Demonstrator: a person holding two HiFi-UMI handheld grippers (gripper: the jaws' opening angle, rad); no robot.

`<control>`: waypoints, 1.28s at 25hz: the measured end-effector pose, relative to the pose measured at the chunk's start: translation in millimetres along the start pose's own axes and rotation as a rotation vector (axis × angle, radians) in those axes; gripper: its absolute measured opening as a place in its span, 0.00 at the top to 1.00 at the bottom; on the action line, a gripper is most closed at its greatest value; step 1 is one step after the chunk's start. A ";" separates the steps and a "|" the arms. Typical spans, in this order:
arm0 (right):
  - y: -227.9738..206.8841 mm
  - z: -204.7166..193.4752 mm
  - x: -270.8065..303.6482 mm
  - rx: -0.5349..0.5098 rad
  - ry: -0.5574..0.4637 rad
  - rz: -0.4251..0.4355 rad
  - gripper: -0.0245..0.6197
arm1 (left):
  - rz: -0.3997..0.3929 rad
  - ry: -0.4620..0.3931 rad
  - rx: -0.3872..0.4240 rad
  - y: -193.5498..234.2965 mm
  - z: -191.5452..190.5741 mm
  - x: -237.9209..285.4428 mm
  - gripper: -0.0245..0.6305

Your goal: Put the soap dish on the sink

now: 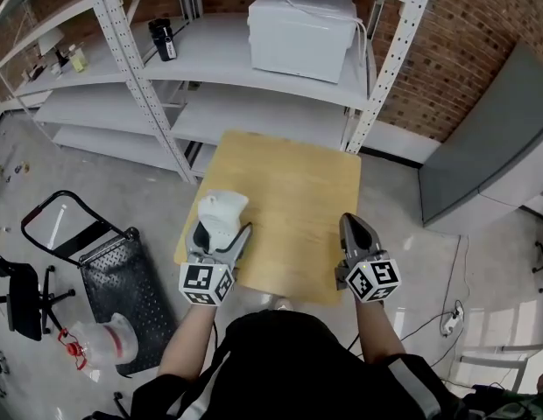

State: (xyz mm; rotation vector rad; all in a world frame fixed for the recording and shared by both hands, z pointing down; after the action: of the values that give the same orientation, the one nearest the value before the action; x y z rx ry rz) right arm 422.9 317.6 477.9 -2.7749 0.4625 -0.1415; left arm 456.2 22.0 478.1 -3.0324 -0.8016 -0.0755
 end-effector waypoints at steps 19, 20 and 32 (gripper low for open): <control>-50.4 -39.9 18.2 0.082 0.140 -0.126 0.95 | -0.102 0.272 -0.043 -11.2 -76.9 69.0 0.27; -51.7 -45.1 17.4 0.085 0.152 -0.132 0.95 | -0.109 0.293 -0.046 -12.3 -85.3 69.5 0.27; -63.0 -97.5 -2.7 0.152 0.262 -0.196 0.95 | -0.137 0.532 -0.067 -29.5 -169.8 65.4 0.27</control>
State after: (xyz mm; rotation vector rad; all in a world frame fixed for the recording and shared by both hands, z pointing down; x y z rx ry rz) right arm 424.7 345.8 590.6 -2.6559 0.2281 -0.5664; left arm 490.8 77.2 650.5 -2.7842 -0.9522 -0.8765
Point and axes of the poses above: the fingertips, and each gripper's own axes: x forward along the fingers, y to its left, z out of its top, the point moved 3 cm from there along -x, backward along the fingers, and after that the axes turned 7 degrees about x, right-handed, at the moved point
